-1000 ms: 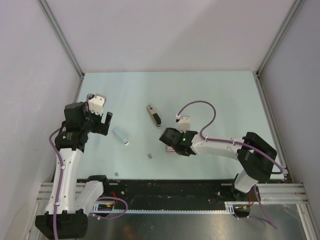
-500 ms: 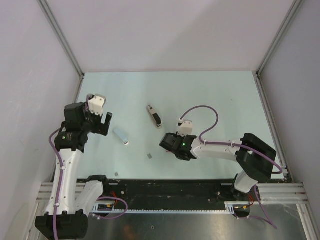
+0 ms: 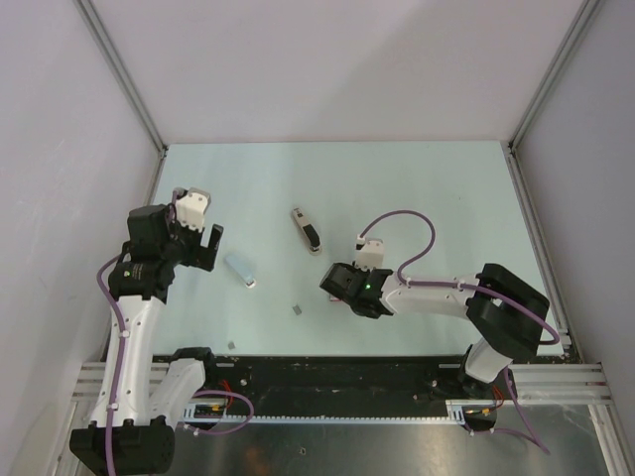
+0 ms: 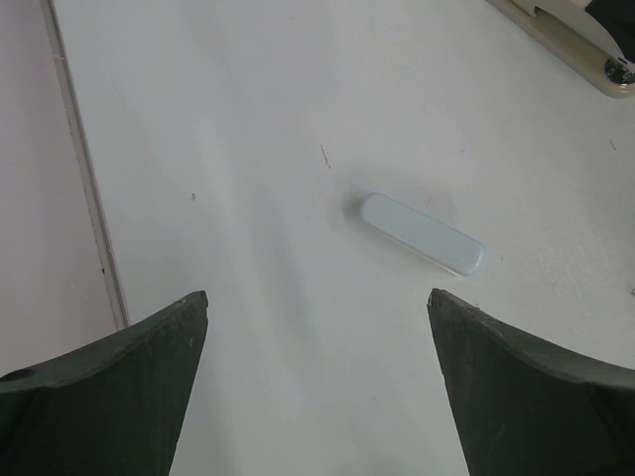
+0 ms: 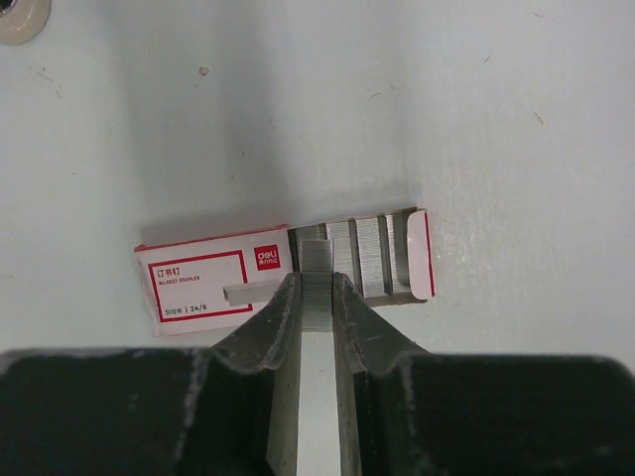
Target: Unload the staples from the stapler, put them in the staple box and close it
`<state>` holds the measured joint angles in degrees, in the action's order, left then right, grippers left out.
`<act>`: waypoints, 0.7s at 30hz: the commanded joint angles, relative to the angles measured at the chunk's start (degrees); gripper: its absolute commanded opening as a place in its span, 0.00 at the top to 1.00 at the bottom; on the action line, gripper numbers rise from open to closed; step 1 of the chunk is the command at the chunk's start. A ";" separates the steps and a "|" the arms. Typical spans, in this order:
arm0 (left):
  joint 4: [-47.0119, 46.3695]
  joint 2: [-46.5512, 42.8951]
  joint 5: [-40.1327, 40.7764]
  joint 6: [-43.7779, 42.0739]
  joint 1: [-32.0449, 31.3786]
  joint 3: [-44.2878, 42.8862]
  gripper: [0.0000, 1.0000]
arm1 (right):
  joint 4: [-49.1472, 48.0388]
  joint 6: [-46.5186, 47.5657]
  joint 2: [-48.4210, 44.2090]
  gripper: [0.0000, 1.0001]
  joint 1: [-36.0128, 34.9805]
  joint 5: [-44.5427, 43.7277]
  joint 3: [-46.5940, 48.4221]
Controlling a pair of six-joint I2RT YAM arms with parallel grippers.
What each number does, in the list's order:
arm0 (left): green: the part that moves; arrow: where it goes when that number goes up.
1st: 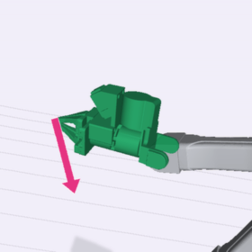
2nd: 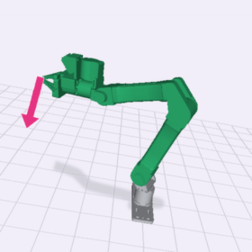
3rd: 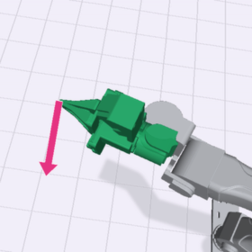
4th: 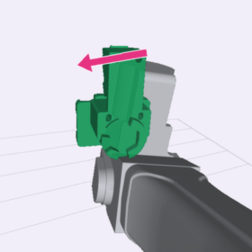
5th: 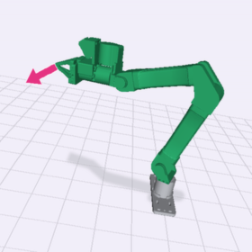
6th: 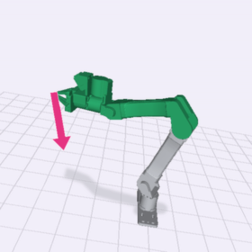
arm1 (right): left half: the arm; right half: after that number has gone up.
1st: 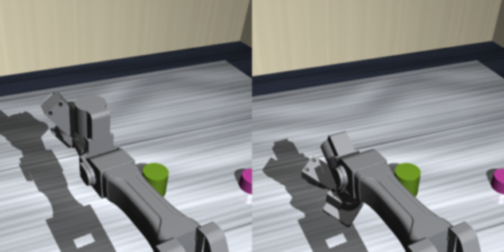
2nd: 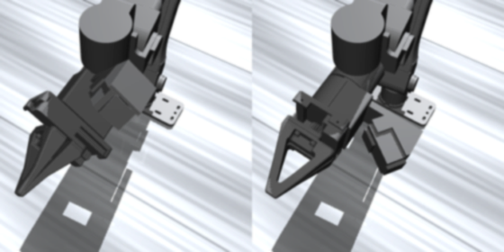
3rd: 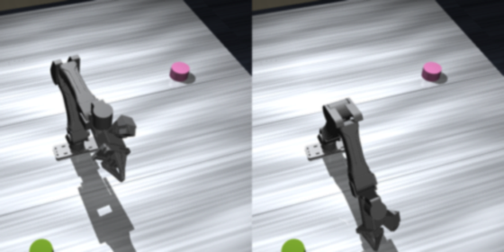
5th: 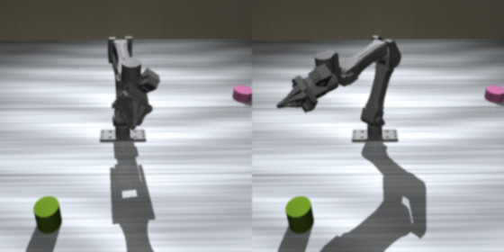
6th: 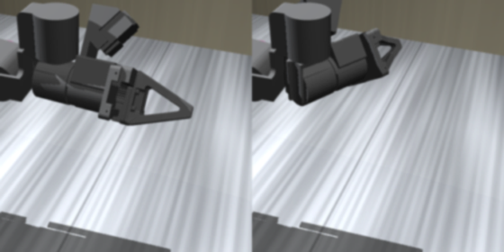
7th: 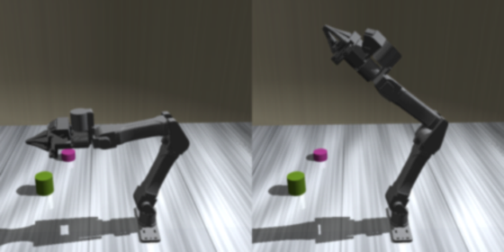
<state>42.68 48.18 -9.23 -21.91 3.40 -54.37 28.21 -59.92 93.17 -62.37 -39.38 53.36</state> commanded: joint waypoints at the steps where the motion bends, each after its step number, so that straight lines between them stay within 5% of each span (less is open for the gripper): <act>1: -0.19 -0.80 -1.20 0.54 0.59 -0.16 0.03 | -2.08 0.71 0.31 1.00 0.55 -0.81 -0.62; 21: -0.16 -0.76 -1.36 0.61 0.69 0.15 0.03 | -4.17 2.37 1.03 1.00 1.54 0.33 -2.21</act>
<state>42.74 48.21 -9.23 -21.89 3.40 -54.37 25.36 -58.08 93.65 -61.06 -38.11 51.37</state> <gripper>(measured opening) 0.971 0.184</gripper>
